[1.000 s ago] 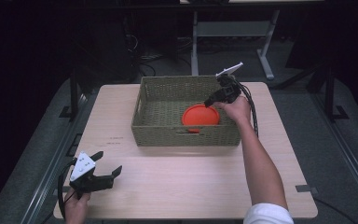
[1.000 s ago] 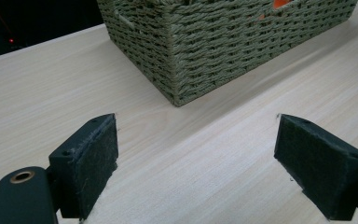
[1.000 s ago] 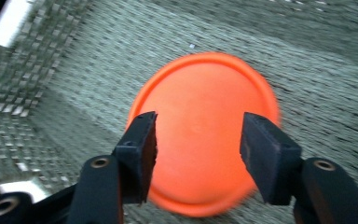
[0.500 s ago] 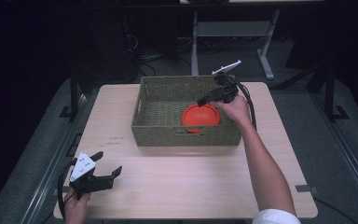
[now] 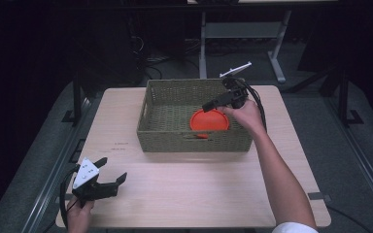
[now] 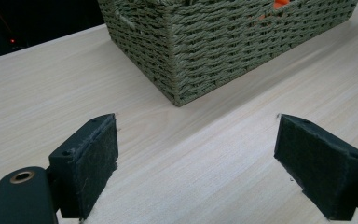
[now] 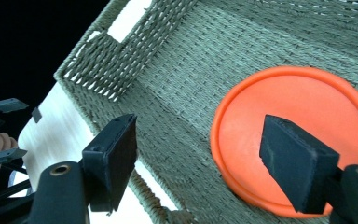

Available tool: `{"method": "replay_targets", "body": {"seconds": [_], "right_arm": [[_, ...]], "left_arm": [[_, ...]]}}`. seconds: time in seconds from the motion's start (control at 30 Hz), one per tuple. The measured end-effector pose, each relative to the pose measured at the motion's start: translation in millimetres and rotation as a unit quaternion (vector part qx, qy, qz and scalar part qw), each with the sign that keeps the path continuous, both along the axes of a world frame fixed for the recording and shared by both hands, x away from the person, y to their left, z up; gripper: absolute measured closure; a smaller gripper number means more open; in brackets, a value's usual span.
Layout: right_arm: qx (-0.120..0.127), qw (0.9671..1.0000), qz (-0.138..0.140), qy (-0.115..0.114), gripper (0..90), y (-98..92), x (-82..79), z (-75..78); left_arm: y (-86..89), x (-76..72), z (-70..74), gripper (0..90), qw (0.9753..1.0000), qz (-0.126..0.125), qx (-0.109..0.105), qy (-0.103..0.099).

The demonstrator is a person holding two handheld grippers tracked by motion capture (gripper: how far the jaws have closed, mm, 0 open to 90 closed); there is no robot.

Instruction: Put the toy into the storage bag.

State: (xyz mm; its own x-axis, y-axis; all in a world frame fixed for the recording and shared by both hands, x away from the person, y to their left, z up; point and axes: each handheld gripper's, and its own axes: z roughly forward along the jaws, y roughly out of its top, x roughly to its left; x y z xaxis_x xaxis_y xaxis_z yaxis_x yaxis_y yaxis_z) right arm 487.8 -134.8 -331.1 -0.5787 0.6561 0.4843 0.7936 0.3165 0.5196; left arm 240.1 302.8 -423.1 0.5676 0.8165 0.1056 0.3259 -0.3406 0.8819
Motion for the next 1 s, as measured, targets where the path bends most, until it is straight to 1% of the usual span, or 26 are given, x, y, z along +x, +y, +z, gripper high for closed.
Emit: {"method": "replay_targets", "body": {"seconds": [0.1, 0.23, 0.27, 0.3, 0.4, 0.5, 0.63, 0.67, 0.77, 0.9, 0.97, 1.0], "right_arm": [[0.004, 1.0000, 0.004, -0.003, 26.3, -1.2, -3.7, 1.9], [0.009, 1.0000, 0.003, 0.000, 25.9, -4.0, -9.0, 5.8], [0.013, 0.9999, 0.005, -0.006, 25.9, -5.0, -10.3, 6.8], [0.013, 0.9999, 0.007, -0.007, 25.9, -5.8, -12.0, 8.6], [0.018, 0.9997, 0.009, -0.011, 25.6, -7.1, -16.9, 13.5], [0.020, 0.9995, 0.013, -0.020, 25.6, -8.9, -22.2, 17.4], [0.016, 0.9994, 0.015, -0.026, 25.5, -10.6, -28.4, 21.8], [0.016, 0.9992, 0.018, -0.032, 25.5, -11.4, -29.6, 22.2], [0.019, 0.9989, 0.022, -0.037, 25.5, -13.8, -35.4, 23.9], [0.024, 0.9987, 0.024, -0.038, 25.4, -17.4, -43.8, 24.7], [0.029, 0.9982, 0.027, -0.045, 25.1, -19.5, -48.3, 25.4], [0.030, 0.9981, 0.031, -0.045, 24.7, -20.1, -50.8, 25.9]], "left_arm": [[0.0, -0.3, 0.3, 12.9, 1.0000, 0.000, 0.000, 0.000], [0.0, 0.1, 0.1, 12.8, 1.0000, 0.001, -0.002, 0.000], [-0.1, 0.2, 0.0, 12.9, 1.0000, 0.001, -0.002, 0.000], [-0.4, 0.3, -0.2, 12.9, 1.0000, 0.001, -0.004, 0.000], [-0.6, 0.1, 0.2, 12.9, 1.0000, -0.002, 0.001, 0.000], [-1.0, 0.3, 0.0, 12.9, 1.0000, -0.002, 0.000, 0.001], [-1.1, 0.4, 0.1, 12.9, 1.0000, -0.003, 0.001, 0.001], [-1.1, 0.3, 0.0, 12.9, 1.0000, -0.002, 0.001, 0.001], [-0.9, 0.4, 0.0, 12.9, 1.0000, -0.002, 0.001, 0.001], [-1.2, 0.3, -0.2, 12.9, 1.0000, -0.001, -0.002, 0.001], [-1.3, 0.2, -0.1, 12.9, 1.0000, 0.000, -0.002, 0.003], [-1.3, 0.2, 0.0, 12.9, 1.0000, -0.001, -0.002, 0.002]]}}
